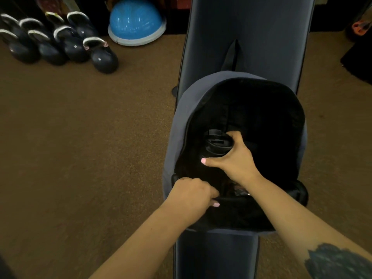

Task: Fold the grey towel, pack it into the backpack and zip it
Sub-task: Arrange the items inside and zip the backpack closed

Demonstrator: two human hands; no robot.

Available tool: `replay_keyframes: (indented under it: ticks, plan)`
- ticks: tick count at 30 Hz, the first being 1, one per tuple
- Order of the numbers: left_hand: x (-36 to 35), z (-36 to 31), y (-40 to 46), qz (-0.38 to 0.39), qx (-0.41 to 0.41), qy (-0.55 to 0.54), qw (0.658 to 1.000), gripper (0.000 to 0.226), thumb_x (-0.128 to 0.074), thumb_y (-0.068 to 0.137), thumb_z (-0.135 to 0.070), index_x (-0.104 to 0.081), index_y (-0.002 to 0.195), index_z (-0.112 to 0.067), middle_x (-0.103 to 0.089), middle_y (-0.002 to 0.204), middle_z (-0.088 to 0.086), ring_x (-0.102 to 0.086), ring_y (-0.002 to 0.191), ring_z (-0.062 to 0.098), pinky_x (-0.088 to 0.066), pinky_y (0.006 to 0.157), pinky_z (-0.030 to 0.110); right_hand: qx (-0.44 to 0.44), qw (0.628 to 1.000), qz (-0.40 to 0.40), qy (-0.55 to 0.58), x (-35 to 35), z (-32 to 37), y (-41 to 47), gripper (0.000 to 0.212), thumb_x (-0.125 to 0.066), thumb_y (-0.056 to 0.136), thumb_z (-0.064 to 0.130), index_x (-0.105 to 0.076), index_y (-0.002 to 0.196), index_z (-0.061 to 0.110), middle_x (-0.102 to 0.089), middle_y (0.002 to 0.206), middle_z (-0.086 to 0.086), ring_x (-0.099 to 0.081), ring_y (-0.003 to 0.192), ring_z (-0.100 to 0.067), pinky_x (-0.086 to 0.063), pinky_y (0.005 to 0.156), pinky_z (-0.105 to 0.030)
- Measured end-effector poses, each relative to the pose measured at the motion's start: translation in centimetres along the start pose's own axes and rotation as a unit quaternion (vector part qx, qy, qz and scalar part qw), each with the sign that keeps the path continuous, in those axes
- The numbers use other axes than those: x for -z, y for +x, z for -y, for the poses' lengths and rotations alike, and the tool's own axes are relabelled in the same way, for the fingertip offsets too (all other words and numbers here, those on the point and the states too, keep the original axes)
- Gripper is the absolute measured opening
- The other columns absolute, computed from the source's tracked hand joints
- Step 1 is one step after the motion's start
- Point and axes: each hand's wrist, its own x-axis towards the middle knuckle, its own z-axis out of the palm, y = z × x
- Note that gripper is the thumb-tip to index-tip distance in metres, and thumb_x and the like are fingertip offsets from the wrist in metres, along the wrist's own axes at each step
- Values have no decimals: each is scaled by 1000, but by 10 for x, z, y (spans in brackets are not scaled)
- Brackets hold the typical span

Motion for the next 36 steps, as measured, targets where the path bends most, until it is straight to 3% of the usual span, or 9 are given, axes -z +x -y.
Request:
replay_keyframes:
  ticks: [4,8,14,19,26,28,31,33,36]
  plan:
    - [1,-1,0,5,3,-6,1000,29,-43,96,-39,-59,109,-20,-62,108,3,-58,102,22,-34,77,31,-27,998,56,-29,-7,-10,-1,84,-92,49,29,-41,116,27,-56,96,15,-59,96,-9,-45,78,-17]
    - [3,-1,0,-4,15,-24,1000,26,-45,95,-39,-60,106,-21,-63,105,2,-58,101,20,-35,75,31,-41,996,51,-60,-16,-8,5,90,-91,50,32,-40,123,22,-61,117,0,-58,110,-21,-46,86,-28]
    - [8,0,0,-15,10,-45,999,26,-46,94,-40,-61,105,-22,-64,103,1,-58,99,18,-36,72,29,-112,992,36,43,-12,-4,14,87,-89,57,27,-38,127,19,-50,102,9,-50,95,-10,-41,78,-22]
    - [12,2,0,-1,17,-66,998,26,-48,93,-40,-62,107,-24,-63,105,-1,-57,103,16,-33,73,27,-96,991,87,-39,-19,-5,13,93,-89,55,23,-35,131,21,-57,125,-3,-55,115,-23,-41,82,-24]
    - [14,3,5,28,27,-75,996,26,-51,92,-40,-63,110,-25,-63,106,-1,-57,103,15,-37,75,27,-120,985,112,-58,-18,-8,13,93,-89,56,26,-36,132,21,-57,125,-4,-55,115,-23,-41,84,-24]
    - [15,4,5,40,52,-132,989,30,-52,89,-47,-64,108,-28,-64,105,-1,-58,101,14,-43,79,28,-119,984,119,-55,-19,-9,13,91,-88,58,26,-35,133,21,-57,124,-5,-55,115,-24,-42,85,-25]
    - [20,9,11,-89,128,-261,953,23,-54,87,-49,-58,93,-28,-60,98,-3,-58,89,11,-45,77,27,-117,980,142,-78,-13,-9,16,84,-81,68,22,-32,137,21,-59,122,-6,-57,110,-22,-43,88,-27]
    - [22,15,20,-203,186,-251,928,25,-63,85,-37,-49,101,-25,-50,112,0,-53,94,12,-41,78,26,-112,977,156,-88,-7,-11,16,84,-83,66,21,-35,135,19,-57,113,4,-55,101,-14,-43,84,-25]
    - [17,18,36,-175,209,-231,934,54,-70,81,-28,-44,128,-23,-35,136,5,-52,115,25,-44,94,35,-120,972,172,-108,6,-22,18,75,-88,59,21,-49,123,16,-62,108,5,-58,98,-12,-46,82,-25]
